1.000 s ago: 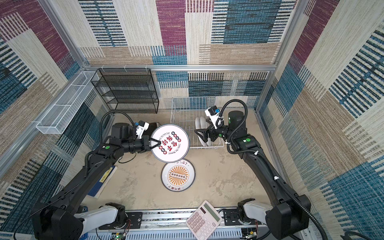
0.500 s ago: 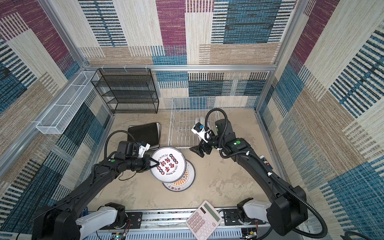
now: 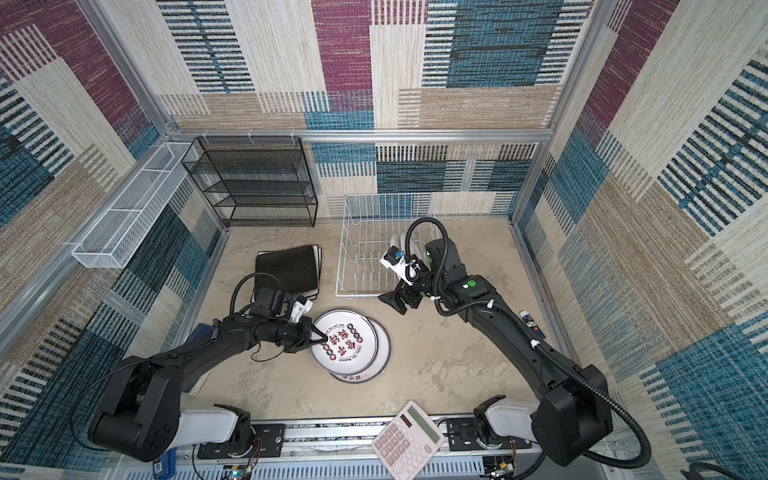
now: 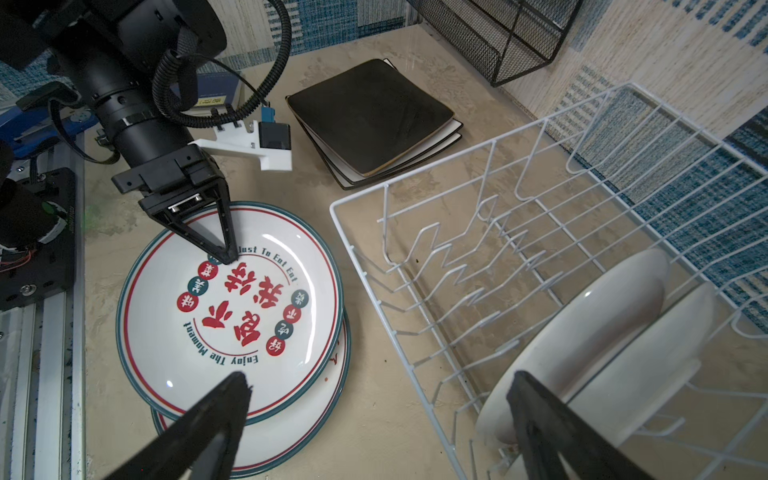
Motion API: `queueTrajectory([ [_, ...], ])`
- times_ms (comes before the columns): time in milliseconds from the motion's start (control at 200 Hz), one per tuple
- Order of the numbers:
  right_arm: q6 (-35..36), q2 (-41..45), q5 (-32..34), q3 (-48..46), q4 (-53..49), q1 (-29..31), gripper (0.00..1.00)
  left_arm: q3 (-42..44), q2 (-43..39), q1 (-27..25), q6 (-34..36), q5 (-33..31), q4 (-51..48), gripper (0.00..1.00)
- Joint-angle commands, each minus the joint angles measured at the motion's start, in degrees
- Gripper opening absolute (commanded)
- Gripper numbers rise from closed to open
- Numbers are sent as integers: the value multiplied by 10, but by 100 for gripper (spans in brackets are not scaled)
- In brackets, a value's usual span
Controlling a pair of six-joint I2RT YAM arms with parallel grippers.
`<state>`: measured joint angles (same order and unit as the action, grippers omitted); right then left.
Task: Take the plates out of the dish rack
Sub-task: 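Carry the printed plate with both grippers onto the plate on the table, then lower the printed plate flat onto the first plate and open both grippers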
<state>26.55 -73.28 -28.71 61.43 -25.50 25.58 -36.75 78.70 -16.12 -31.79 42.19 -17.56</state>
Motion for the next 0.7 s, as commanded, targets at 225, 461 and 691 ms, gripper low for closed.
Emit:
queueTrajectory([
  [225, -7, -6, 12, 4, 16, 2, 99, -34, 60, -24, 14, -15, -7, 19],
  [461, -8, -8, 16, 2, 18, 2, 99, -75, 66, -29, 29, -63, -85, 40],
  [691, -12, -9, 17, 4, 20, 2, 99, -116, 47, -33, 43, -137, -161, 48],
])
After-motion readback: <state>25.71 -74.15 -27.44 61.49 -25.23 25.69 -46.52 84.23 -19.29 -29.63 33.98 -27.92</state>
